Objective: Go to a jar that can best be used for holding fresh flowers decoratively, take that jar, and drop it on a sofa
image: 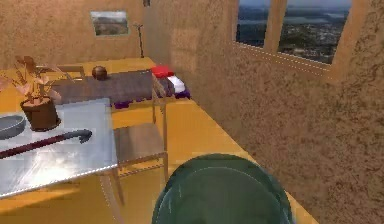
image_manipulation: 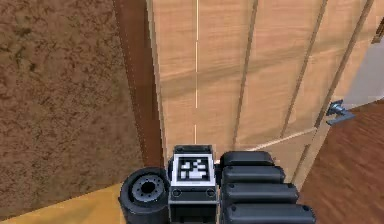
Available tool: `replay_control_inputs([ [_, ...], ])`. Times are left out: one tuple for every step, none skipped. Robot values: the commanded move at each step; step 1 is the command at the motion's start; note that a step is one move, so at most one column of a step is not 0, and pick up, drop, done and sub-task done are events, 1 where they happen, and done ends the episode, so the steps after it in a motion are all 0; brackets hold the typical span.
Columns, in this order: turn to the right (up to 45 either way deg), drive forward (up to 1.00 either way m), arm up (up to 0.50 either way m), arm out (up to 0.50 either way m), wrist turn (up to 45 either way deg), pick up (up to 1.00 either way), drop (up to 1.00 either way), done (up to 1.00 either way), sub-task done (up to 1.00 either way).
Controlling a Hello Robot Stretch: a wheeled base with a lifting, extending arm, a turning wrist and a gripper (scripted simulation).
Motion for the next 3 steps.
replay_control_inputs([
  [-45.0,0.00,0.00,0.00,0.0,0.00,0.00,0.00,0.00],
  [-9.0,0.00,0.00,0.00,0.0,0.00,0.00,0.00,0.00],
  [0.0,0.55,0.00,0.00,0.0,0.00,0.00,0.00,0.00],
])
